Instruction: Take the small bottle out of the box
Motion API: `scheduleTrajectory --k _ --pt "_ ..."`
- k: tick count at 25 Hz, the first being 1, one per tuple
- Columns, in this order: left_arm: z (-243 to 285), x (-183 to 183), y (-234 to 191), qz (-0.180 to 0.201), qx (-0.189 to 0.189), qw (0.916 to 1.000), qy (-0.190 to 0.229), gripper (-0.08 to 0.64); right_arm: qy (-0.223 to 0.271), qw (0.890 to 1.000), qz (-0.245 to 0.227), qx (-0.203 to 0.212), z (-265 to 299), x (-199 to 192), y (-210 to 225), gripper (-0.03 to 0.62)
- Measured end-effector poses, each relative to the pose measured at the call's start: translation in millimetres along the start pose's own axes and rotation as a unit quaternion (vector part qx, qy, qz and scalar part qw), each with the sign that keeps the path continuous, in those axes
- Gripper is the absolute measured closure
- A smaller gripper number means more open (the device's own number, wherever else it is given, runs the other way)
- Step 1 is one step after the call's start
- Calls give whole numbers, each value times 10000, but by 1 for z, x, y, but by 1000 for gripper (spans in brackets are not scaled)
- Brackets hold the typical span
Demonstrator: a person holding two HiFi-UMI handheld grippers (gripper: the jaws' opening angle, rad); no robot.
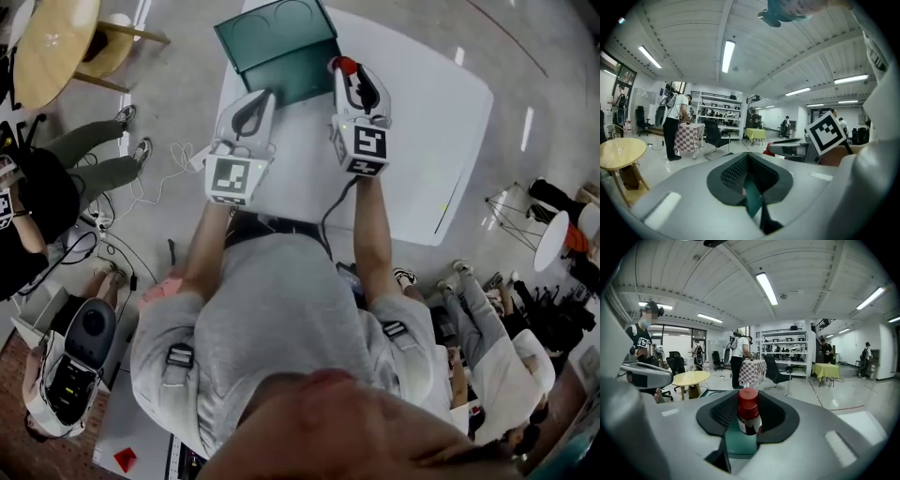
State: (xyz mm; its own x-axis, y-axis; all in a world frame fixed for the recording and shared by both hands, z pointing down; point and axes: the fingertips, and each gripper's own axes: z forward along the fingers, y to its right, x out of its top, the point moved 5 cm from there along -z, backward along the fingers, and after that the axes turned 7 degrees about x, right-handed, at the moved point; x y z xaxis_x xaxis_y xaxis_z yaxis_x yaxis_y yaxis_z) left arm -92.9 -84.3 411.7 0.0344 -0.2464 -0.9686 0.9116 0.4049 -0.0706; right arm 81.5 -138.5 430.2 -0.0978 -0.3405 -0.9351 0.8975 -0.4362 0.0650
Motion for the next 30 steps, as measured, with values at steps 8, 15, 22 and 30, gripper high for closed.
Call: scheduleTrajectory --k 8,15,22,30 --pt "-16 7 13 99 -223 9996 138 548 162 9995 0 -269 -36 6 -6 462" --pt "-27 6 29 182 -456 9987 163 548 278 9983 16 -507 -69 3 -7 463" --pt "-36 10 53 252 -703 9971 171 548 321 9963 60 -800 -108 -1 -1 462" --pt "-36 4 79 352 -1057 9937 142 548 347 9920 170 -1200 -144 -15 10 462"
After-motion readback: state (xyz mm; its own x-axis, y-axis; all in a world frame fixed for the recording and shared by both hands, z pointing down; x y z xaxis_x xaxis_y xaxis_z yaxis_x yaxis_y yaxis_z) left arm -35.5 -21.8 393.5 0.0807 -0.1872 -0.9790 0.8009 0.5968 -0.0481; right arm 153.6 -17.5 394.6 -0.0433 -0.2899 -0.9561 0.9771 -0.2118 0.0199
